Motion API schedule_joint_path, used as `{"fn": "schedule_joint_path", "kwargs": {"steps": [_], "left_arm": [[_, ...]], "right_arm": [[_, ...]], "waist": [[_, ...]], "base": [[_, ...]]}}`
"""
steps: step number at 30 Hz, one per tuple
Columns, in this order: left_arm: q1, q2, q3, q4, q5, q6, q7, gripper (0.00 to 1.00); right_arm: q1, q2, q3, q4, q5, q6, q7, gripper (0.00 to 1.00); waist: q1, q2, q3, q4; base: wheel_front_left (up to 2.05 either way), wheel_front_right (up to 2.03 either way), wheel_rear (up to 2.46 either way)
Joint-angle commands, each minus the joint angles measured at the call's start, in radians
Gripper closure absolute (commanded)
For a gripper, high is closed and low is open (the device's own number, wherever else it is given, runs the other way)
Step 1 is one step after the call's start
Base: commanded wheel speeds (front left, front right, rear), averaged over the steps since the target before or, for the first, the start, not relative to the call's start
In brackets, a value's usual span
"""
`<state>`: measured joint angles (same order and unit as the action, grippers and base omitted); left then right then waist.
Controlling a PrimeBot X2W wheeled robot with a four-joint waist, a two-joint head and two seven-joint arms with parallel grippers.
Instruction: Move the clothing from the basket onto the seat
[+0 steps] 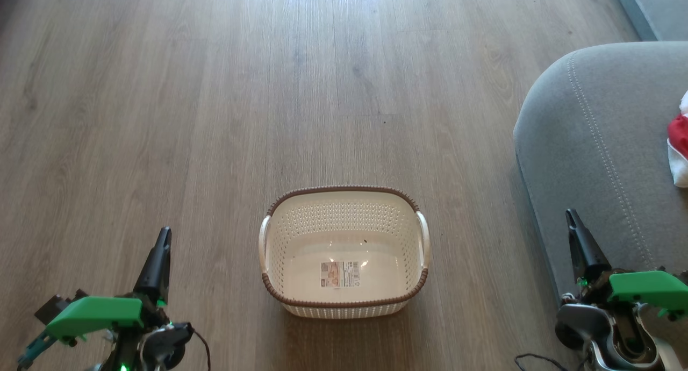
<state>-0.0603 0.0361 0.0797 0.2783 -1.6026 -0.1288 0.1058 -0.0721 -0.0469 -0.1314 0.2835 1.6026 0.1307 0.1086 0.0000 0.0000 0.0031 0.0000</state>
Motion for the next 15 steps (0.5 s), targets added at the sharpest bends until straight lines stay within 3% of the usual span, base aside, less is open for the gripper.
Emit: {"fn": "schedule_joint_path", "kwargs": {"steps": [1,15], "left_arm": [[-0.048,0.014,0.034,-0.033,-0.006,-0.002,0.007,1.0],[-0.048,0.014,0.034,-0.033,-0.006,-0.002,0.007,1.0]], "right_arm": [[-0.036,-0.003,0.018,-0.039,0.006,0.0,0.005,1.0],[-0.036,-0.003,0.018,-0.039,0.006,0.0,0.005,1.0]], "waist": [[0.0,0.0,0.0,0.0],[0.0,0.0,0.0,0.0]], "base": [[0.0,0.0,0.0],[0.0,0.0,0.0]]}}
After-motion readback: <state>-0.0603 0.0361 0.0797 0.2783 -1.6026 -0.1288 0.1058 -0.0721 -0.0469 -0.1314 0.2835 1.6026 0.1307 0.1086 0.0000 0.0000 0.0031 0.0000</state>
